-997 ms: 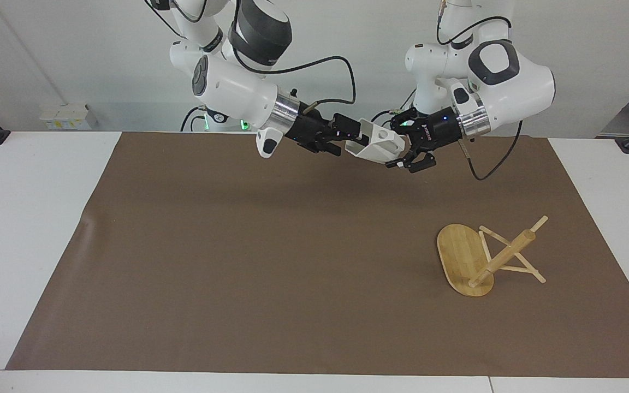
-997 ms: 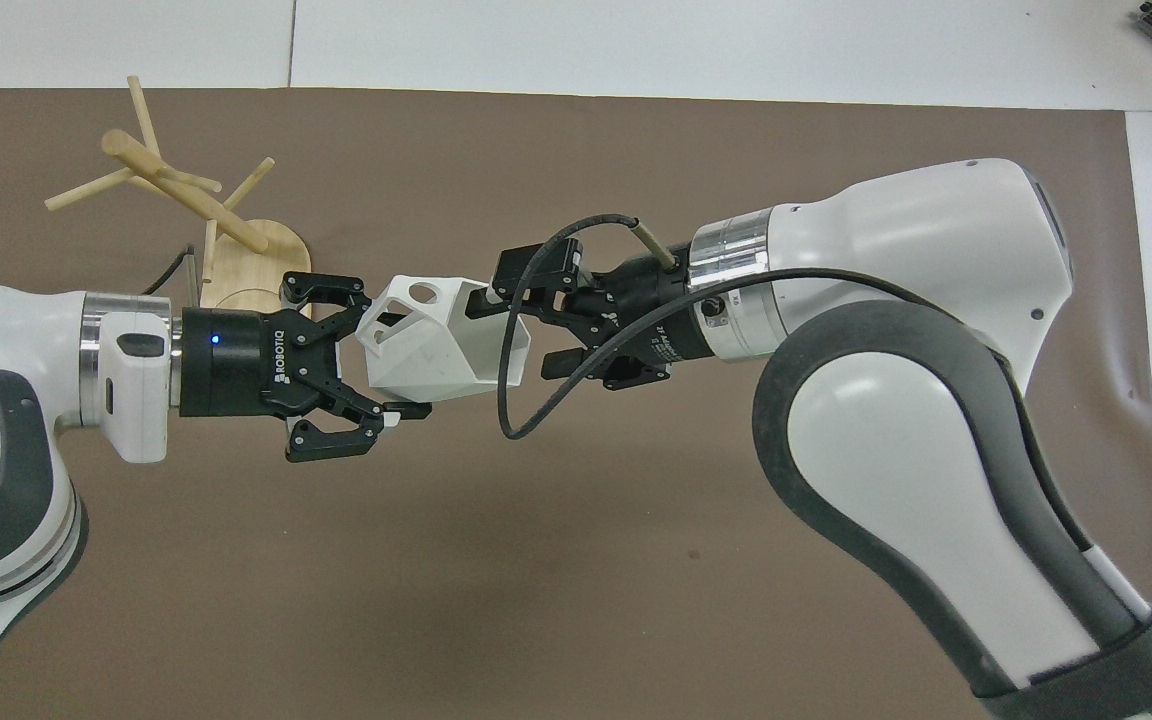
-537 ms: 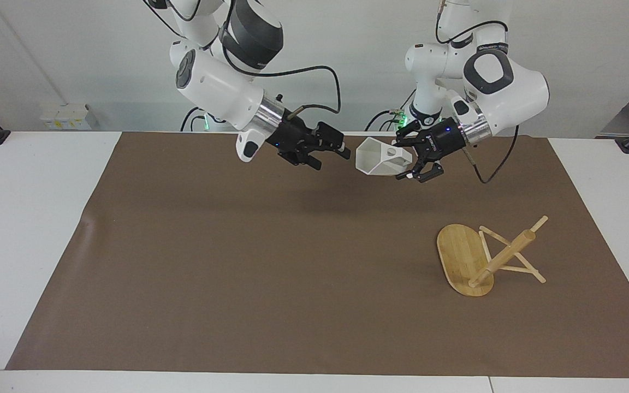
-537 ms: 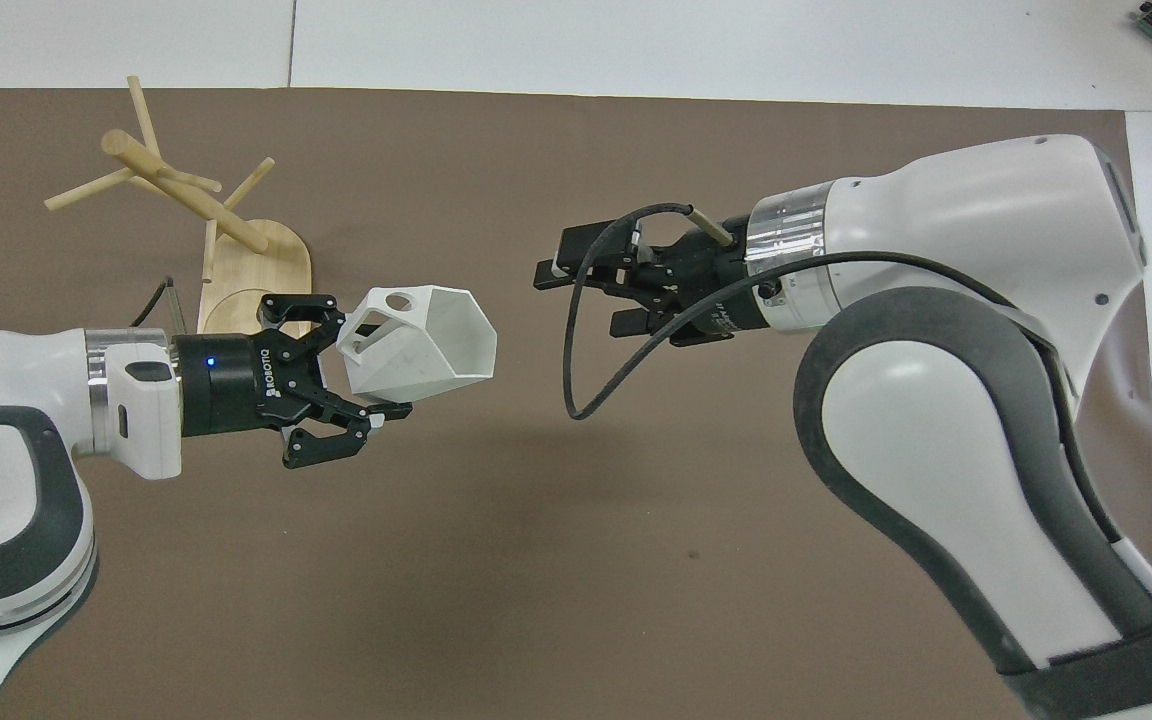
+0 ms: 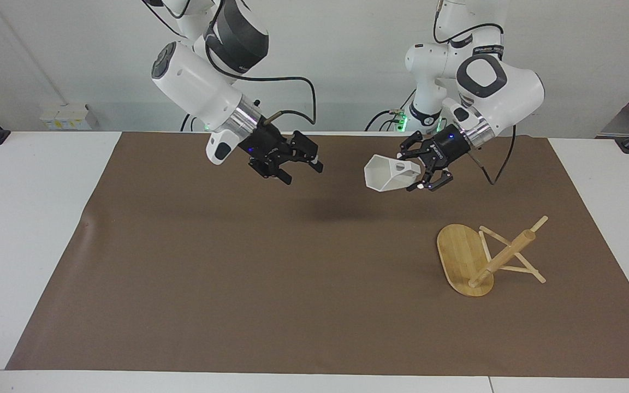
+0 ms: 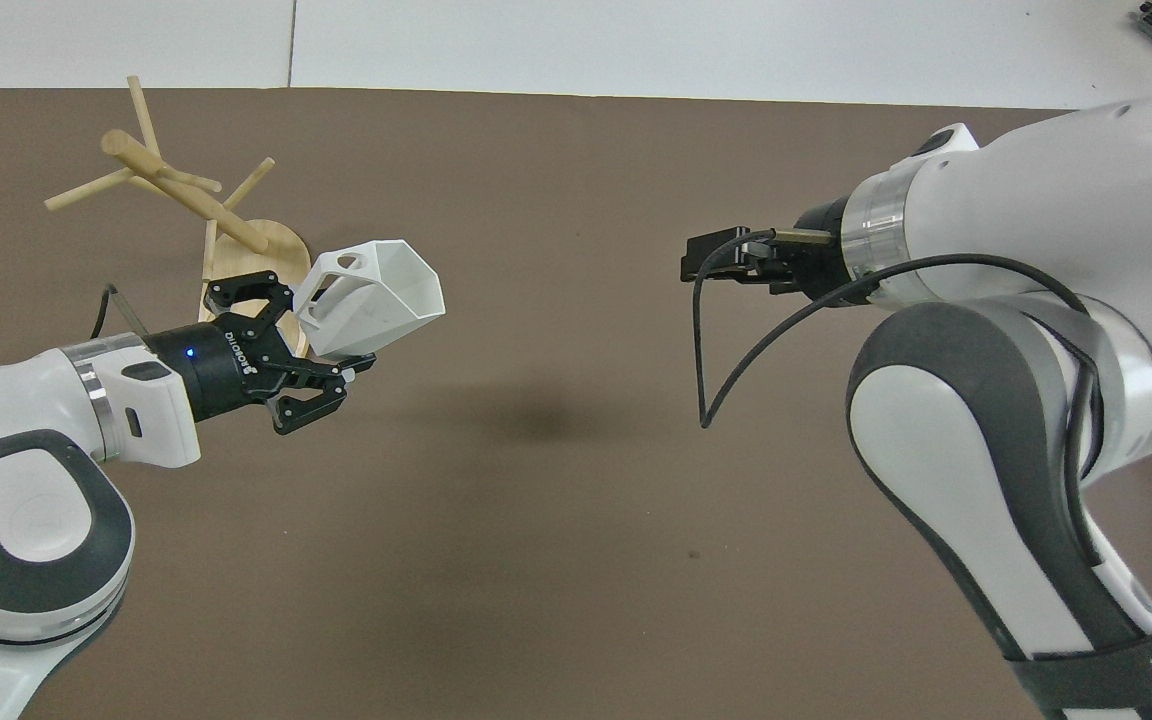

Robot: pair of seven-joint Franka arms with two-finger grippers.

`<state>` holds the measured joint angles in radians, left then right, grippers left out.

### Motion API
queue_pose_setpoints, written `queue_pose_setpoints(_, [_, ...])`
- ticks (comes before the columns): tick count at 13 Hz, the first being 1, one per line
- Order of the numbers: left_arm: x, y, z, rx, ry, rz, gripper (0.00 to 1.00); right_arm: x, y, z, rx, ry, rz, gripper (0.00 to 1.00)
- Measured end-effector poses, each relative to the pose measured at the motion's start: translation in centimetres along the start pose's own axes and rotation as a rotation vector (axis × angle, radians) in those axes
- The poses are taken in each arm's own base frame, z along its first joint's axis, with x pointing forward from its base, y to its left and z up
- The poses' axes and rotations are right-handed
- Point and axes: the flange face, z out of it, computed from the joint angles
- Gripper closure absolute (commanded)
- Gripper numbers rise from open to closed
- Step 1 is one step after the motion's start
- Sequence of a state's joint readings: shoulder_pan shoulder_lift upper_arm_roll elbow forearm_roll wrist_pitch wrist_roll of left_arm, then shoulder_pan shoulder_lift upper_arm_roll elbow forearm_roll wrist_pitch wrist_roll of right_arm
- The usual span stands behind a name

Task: Hang cup on rack
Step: 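Open the right gripper and withdraw it while the left gripper lifts the cup, then move the cup with the left gripper over the wooden mug tree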

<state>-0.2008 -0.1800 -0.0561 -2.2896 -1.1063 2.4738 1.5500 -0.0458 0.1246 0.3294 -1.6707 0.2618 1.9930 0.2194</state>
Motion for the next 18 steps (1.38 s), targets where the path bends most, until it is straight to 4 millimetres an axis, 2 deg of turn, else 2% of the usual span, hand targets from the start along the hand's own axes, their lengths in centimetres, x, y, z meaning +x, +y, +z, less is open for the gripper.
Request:
queue_pose_setpoints(2, [-0.2,-0.5,-0.2,0.031,-0.070,-0.005,1.00,0.4,3.9,-1.0,-0.096,-0.021,-0.053,0.00])
queue_pose_setpoints(6, [1.4,-1.1,-0.3,0.092,-0.204,-0.098,1.00,1.4,15.1,-4.6,-0.180,-0.052,-0.077,0.00])
queue_pose_setpoints(8, [1.9,-1.4,0.0,0.121,-0.235,-0.143,1.00,1.4,19.0,-5.9,-0.236,-0.062,-0.082,0.00])
queue_pose_setpoints(10, [2.5,-1.8,0.2,0.153,-0.271,-0.137,1.00,1.1,21.3,-7.3,-0.271,-0.059,-0.053,0.00])
queue_pose_setpoints(12, [4.1,-2.4,0.1,0.197,-0.325,-0.048,1.00,0.5,23.0,-8.9,-0.280,-0.050,-0.019,0.00])
queue_pose_setpoints(14, [5.4,-3.1,0.1,0.234,-0.336,-0.058,1.00,0.1,23.2,-9.6,-0.280,-0.056,-0.012,0.00])
queue_pose_setpoints(18, [5.5,-3.6,0.6,0.260,-0.332,-0.179,1.00,-0.6,22.7,-10.2,-0.275,-0.088,-0.012,0.00])
